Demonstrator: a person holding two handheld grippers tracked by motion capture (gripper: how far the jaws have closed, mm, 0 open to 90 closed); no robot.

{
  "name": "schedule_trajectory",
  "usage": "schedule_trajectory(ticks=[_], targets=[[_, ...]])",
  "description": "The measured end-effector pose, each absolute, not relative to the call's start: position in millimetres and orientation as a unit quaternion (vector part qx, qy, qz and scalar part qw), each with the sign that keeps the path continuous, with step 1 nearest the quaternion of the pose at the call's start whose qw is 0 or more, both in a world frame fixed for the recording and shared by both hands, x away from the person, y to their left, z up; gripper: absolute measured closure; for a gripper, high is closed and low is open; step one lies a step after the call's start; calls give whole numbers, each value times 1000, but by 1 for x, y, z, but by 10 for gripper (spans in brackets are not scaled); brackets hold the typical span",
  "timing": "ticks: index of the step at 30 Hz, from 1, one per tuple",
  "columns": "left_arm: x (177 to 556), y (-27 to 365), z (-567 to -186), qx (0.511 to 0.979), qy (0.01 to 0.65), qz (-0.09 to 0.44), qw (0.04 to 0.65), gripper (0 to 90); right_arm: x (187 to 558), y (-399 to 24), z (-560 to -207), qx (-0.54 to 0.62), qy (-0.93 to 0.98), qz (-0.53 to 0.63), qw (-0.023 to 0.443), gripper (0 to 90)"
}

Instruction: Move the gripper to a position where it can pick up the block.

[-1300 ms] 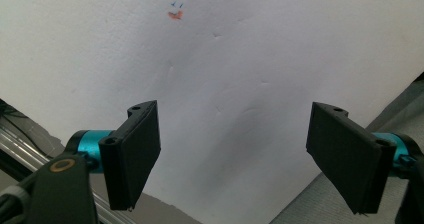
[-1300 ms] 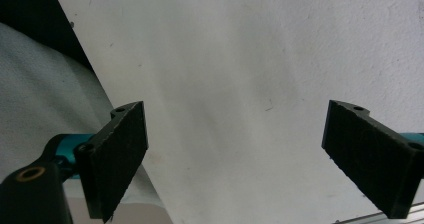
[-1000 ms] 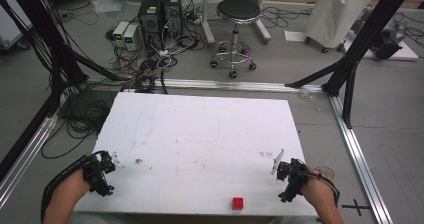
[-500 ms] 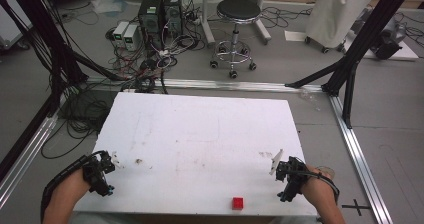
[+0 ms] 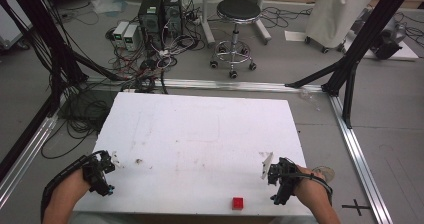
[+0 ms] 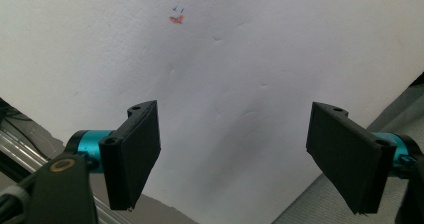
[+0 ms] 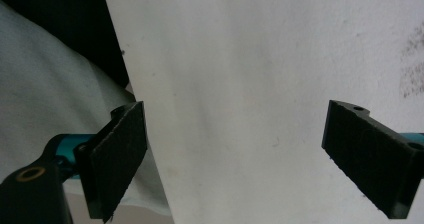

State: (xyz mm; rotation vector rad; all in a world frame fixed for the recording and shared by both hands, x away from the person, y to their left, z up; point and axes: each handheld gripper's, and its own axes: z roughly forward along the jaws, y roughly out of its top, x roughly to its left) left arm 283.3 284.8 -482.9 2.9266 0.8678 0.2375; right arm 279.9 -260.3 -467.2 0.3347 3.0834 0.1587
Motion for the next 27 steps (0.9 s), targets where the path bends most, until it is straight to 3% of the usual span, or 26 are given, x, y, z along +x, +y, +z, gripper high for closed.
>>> schedule_trajectory(ticks=[14,27], targets=[[283,285,-483,955,283,74,43,220,264,-215,-469,57,996,62,7,104],[284,285,-484,956,283,74,41,221,260,-197,-480,48,997,55,4,104]])
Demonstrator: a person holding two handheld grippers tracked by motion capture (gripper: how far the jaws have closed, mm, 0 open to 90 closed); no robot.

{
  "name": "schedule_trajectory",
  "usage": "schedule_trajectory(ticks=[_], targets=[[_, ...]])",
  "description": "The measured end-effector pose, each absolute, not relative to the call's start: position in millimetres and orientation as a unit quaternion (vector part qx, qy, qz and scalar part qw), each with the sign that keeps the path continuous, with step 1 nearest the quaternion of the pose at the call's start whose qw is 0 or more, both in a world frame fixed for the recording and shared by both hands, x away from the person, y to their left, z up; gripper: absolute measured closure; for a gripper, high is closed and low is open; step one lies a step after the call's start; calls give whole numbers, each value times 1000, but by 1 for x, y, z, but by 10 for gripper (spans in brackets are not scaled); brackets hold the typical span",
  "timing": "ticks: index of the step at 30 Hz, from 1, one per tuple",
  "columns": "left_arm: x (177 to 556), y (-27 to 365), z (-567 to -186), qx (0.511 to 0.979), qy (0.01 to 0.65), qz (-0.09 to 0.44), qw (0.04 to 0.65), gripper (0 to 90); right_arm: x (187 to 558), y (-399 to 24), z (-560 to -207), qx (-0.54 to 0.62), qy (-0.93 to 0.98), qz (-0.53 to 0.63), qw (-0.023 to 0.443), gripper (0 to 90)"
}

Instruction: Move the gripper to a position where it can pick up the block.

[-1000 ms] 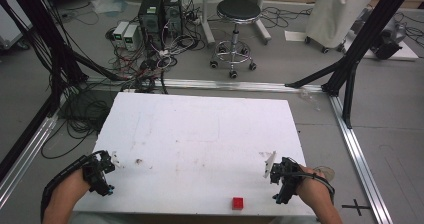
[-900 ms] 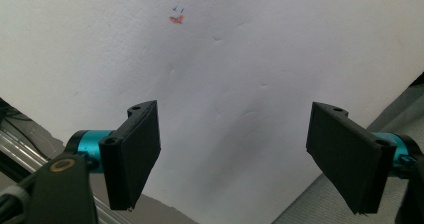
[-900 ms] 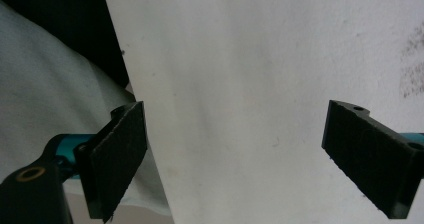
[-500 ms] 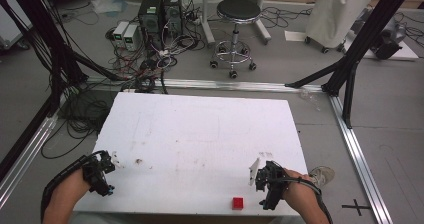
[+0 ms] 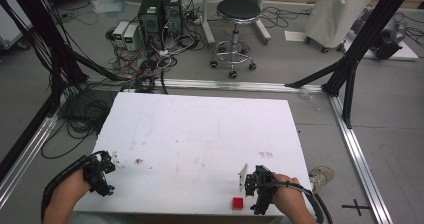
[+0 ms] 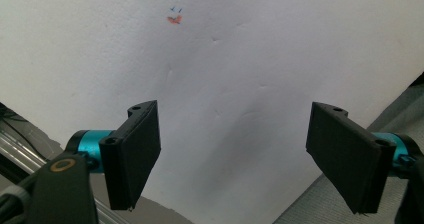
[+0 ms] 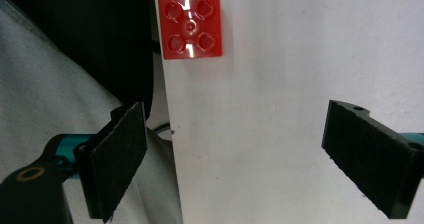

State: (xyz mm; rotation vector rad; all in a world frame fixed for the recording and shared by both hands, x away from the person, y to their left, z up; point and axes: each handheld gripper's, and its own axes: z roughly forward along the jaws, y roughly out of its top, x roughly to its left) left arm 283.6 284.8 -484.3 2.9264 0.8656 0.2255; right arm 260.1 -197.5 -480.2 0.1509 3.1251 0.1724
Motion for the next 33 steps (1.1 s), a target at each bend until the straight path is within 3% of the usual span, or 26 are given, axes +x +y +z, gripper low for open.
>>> schedule_trajectory(ticks=[33], targets=[[284,285,-486,955,284,76,42,220,250,-155,-518,22,998,53,-10,104]])
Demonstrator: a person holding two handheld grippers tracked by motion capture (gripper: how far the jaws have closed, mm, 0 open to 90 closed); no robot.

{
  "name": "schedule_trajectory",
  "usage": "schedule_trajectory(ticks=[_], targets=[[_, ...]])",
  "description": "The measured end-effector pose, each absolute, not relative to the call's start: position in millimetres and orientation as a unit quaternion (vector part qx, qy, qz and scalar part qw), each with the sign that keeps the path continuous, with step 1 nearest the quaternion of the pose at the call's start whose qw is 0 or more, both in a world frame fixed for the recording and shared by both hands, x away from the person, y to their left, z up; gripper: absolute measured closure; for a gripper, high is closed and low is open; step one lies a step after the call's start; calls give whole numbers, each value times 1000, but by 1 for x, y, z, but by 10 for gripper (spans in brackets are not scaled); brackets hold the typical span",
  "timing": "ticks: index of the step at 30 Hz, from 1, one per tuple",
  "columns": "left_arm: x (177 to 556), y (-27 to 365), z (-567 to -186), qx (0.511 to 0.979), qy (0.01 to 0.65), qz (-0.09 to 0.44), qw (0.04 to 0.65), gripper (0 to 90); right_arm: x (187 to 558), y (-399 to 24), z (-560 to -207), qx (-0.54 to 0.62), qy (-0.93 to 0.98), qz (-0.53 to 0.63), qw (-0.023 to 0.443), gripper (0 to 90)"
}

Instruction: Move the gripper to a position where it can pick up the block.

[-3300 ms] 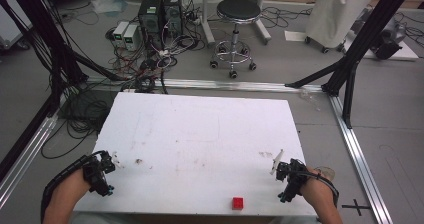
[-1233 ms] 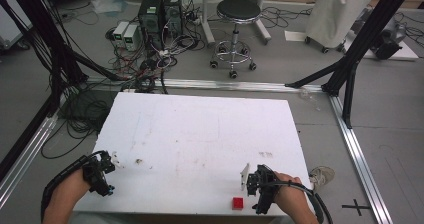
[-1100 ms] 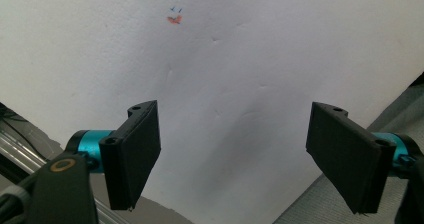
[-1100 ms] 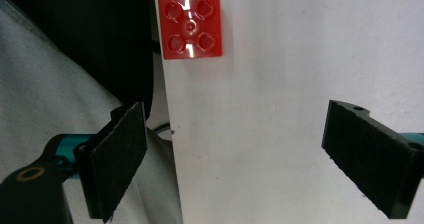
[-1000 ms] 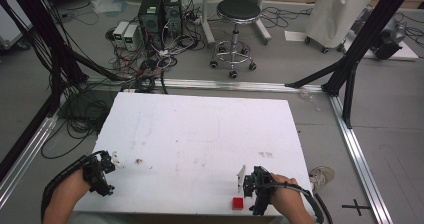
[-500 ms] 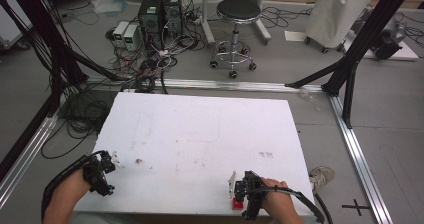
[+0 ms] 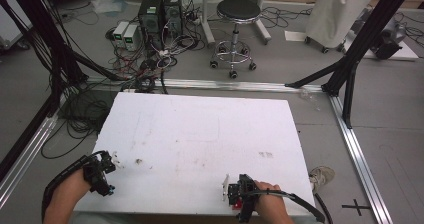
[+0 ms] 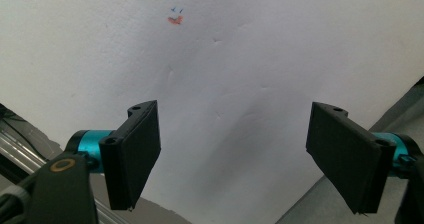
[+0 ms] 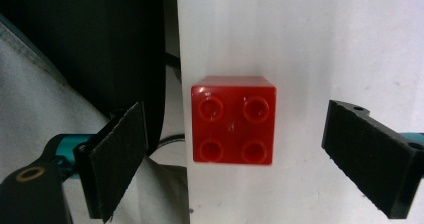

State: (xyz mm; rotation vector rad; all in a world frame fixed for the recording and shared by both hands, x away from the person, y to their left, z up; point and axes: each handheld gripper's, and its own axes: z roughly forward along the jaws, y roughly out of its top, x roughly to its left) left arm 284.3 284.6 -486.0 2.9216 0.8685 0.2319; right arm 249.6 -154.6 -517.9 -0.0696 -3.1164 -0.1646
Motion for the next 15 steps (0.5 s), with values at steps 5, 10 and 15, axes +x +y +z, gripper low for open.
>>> schedule_trajectory(ticks=[5,10,15], targets=[[285,284,-486,955,283,73,41,221,249,-152,-525,-23,-999,-36,11,104],[285,284,-486,955,284,73,41,221,249,-150,-528,-20,-999,-32,12,104],[285,284,-486,955,283,72,41,221,249,-150,-527,-20,-999,-32,12,104]])
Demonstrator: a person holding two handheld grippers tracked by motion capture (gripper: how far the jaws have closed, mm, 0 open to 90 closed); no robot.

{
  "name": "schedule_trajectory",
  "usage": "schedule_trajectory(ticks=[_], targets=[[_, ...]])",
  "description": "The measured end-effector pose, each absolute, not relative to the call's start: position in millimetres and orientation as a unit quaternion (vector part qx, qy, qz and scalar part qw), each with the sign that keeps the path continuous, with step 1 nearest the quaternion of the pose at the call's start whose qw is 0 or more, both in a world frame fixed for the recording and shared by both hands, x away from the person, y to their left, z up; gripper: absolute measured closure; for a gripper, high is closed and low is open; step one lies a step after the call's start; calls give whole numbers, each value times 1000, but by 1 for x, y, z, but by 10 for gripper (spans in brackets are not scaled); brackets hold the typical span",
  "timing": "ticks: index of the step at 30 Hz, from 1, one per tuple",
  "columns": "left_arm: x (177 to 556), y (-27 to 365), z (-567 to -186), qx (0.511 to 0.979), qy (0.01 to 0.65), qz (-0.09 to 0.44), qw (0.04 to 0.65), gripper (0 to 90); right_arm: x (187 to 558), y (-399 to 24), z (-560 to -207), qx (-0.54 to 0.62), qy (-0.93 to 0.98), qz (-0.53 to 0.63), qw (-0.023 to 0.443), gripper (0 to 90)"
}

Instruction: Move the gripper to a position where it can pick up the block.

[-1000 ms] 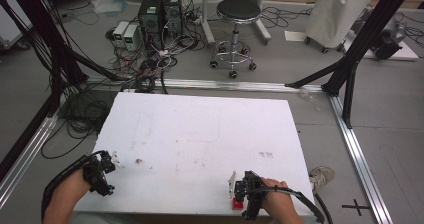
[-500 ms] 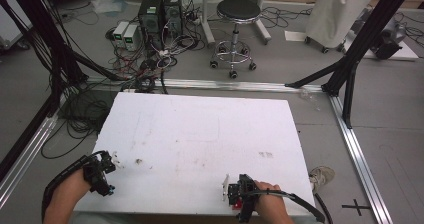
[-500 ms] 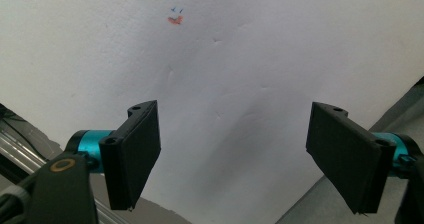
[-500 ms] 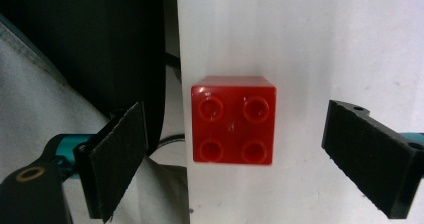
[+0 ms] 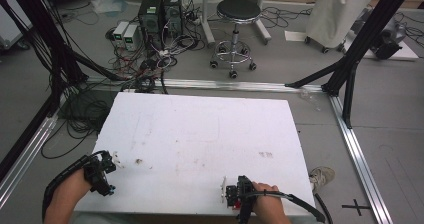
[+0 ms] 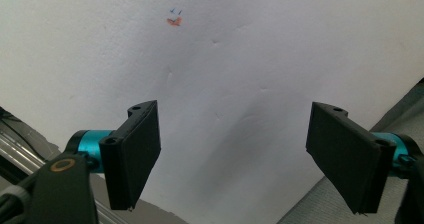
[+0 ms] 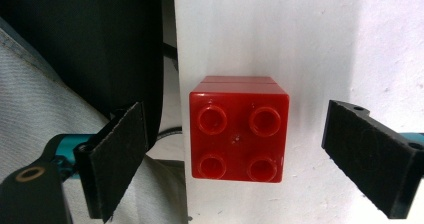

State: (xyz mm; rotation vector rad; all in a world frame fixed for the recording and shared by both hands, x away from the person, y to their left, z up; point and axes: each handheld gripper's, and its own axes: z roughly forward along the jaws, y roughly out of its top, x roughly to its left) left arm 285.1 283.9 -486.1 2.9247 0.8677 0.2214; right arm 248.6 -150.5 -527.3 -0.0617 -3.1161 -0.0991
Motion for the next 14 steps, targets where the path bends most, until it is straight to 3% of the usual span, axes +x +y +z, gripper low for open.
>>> schedule_trajectory(ticks=[14], targets=[[285,284,-485,955,284,73,41,221,247,-151,-526,-18,-999,-33,12,104]])
